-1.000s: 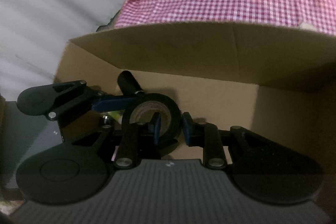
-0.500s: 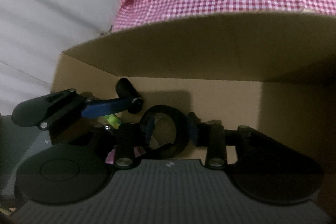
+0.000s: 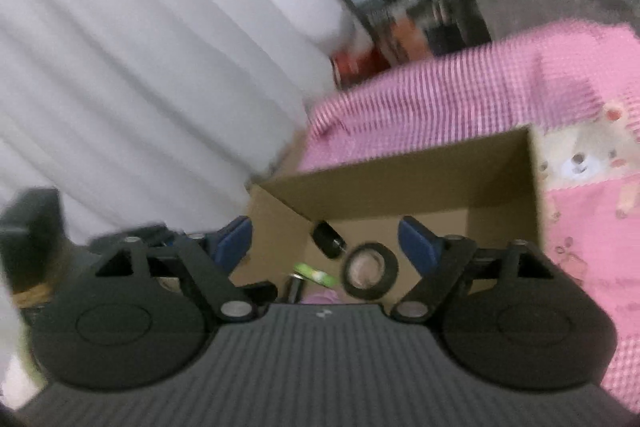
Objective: Organize rigid objects
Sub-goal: 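Open the right tool to drop the tape roll and withdraw, then move the right tool to the white charger plug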
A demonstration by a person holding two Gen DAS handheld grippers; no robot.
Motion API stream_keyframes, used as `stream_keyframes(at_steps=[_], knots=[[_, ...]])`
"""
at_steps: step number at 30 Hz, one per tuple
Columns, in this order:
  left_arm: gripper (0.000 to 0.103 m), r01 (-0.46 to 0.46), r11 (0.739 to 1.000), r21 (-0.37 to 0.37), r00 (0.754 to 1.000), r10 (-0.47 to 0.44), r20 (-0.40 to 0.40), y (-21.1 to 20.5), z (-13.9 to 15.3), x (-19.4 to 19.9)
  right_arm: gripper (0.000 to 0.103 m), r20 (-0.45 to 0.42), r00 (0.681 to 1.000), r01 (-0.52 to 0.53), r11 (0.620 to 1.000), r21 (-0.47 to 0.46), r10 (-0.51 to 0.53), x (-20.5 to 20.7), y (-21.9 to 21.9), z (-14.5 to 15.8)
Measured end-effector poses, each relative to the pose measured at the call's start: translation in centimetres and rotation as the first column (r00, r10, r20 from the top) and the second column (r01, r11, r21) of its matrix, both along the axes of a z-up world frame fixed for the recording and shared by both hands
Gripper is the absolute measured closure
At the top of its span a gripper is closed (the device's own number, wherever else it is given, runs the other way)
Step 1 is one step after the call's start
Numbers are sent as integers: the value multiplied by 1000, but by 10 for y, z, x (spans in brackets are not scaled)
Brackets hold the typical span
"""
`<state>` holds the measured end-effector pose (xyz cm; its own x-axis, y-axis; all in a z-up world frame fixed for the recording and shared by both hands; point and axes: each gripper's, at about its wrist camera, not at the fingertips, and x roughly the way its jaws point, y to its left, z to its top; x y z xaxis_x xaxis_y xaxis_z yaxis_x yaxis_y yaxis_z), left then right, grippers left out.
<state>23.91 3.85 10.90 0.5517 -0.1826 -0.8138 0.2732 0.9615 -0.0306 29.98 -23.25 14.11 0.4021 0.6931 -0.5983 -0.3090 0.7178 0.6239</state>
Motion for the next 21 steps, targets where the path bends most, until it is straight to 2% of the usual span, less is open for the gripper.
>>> stream_keyframes(at_steps=[5, 6, 8, 11, 14, 17, 21], knots=[[7, 34, 997, -71, 998, -30, 63, -6, 22, -56, 7, 157, 986, 54, 999, 5, -54, -76, -40, 37], [6, 41, 995, -86, 997, -35, 75, -9, 23, -67, 1, 181, 982, 61, 998, -1, -60, -91, -49, 40], [6, 51, 992, -115, 995, -40, 93, -16, 22, -89, 1, 227, 972, 74, 997, -32, -65, -122, -58, 41], [5, 67, 988, -140, 993, -52, 110, -27, 12, -120, 1, 264, 963, 82, 988, -128, -46, -159, -61, 32], [5, 92, 987, -130, 988, -75, 132, -47, -8, -148, 1, 287, 958, 89, 967, -240, -18, -191, -58, 18], [5, 101, 987, -123, 988, -85, 128, -65, -34, -167, 1, 301, 953, 89, 926, -366, 28, -211, -48, 0], [5, 93, 978, -187, 994, -79, 78, -79, -67, -177, 1, 326, 942, 99, 861, -498, 80, -225, -32, -22]])
